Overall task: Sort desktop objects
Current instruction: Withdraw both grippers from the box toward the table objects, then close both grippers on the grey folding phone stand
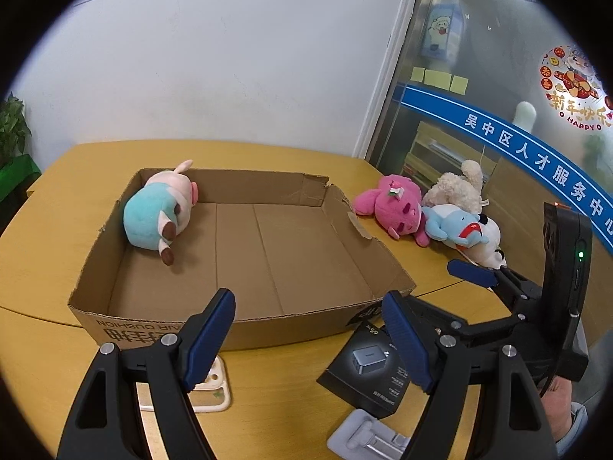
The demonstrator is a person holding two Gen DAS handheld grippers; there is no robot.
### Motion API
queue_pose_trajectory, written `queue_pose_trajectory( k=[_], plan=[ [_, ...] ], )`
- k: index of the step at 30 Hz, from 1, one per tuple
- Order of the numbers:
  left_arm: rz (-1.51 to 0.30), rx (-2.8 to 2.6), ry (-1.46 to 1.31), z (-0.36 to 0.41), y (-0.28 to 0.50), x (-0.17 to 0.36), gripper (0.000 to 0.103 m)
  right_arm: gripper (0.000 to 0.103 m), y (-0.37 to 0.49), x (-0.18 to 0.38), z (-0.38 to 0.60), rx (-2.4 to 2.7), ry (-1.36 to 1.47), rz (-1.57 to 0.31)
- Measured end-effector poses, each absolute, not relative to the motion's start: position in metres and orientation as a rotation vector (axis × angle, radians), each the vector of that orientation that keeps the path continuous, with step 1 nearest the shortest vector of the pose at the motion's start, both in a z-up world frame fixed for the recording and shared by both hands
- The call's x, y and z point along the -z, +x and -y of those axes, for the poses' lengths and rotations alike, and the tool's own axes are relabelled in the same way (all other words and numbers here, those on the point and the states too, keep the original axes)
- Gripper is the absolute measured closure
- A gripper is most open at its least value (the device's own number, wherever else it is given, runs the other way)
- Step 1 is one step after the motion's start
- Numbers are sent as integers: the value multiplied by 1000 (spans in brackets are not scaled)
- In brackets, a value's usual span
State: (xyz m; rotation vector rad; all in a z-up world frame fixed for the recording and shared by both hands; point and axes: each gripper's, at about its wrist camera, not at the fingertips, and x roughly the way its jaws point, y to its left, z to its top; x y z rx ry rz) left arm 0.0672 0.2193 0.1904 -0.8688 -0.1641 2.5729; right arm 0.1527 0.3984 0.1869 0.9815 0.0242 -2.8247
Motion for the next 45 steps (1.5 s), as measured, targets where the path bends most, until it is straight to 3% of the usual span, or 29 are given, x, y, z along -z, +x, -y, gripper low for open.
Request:
queue_pose_trajectory(
  k=[9, 15, 20, 25, 33, 36, 38, 45],
  plan=[
    [185, -2563, -885, -172, 79, -183, 24, 0, 168, -183, -365, 2766, 909, -26],
    [279, -2476, -973, -159, 86, -151, 24, 0, 184, -147, -409, 2686, 1094, 5],
    [319, -2322, -1086, -179, 85, -119, 24, 0, 202, -108, -440, 2581, 1285, 150],
    [215, -2183, -1189, -216, 81, -93, 24, 0, 237, -73, -421, 2483, 1324, 184],
    [174, -2036, -1310, -256, 71, -66, 25, 2, 269, -27, -364, 2521, 1409, -146],
    [175, -2012, -1366, -260, 75, -56, 26, 17, 273, -28, -361, 2537, 1365, -177],
    [201, -1980, -1387, -260, 78, -51, 25, 36, 275, -30, -355, 2543, 1352, -167],
    [335, -1945, -1482, -246, 82, -30, 30, 38, 270, -33, -341, 2550, 1333, 13]
  ],
)
